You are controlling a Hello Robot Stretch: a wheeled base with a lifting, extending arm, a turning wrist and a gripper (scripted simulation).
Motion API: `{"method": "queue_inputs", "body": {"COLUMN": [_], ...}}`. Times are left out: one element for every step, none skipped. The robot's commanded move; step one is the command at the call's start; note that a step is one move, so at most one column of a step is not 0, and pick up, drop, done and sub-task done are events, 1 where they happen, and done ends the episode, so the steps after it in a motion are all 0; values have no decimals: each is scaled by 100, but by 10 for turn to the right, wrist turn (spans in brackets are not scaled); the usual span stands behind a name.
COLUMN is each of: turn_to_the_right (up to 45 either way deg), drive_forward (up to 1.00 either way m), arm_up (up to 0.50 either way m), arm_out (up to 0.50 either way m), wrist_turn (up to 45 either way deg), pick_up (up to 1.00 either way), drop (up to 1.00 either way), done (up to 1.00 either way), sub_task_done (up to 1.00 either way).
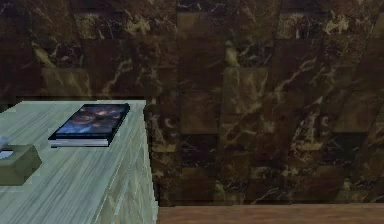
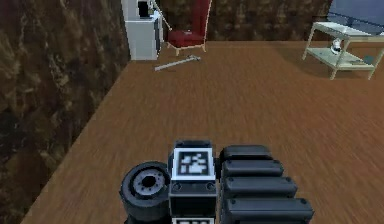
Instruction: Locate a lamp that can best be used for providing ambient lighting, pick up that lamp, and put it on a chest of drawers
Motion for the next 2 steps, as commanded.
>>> {"method": "queue_inputs", "body": {"turn_to_the_right": [-30,210], "drive_forward": [0,0], "arm_up": [0,0], "arm_out": [0,0], "wrist_turn": [0,0], "pick_up": [0,0], "drop": [0,0], "done": [0,0], "sub_task_done": [0,0]}}
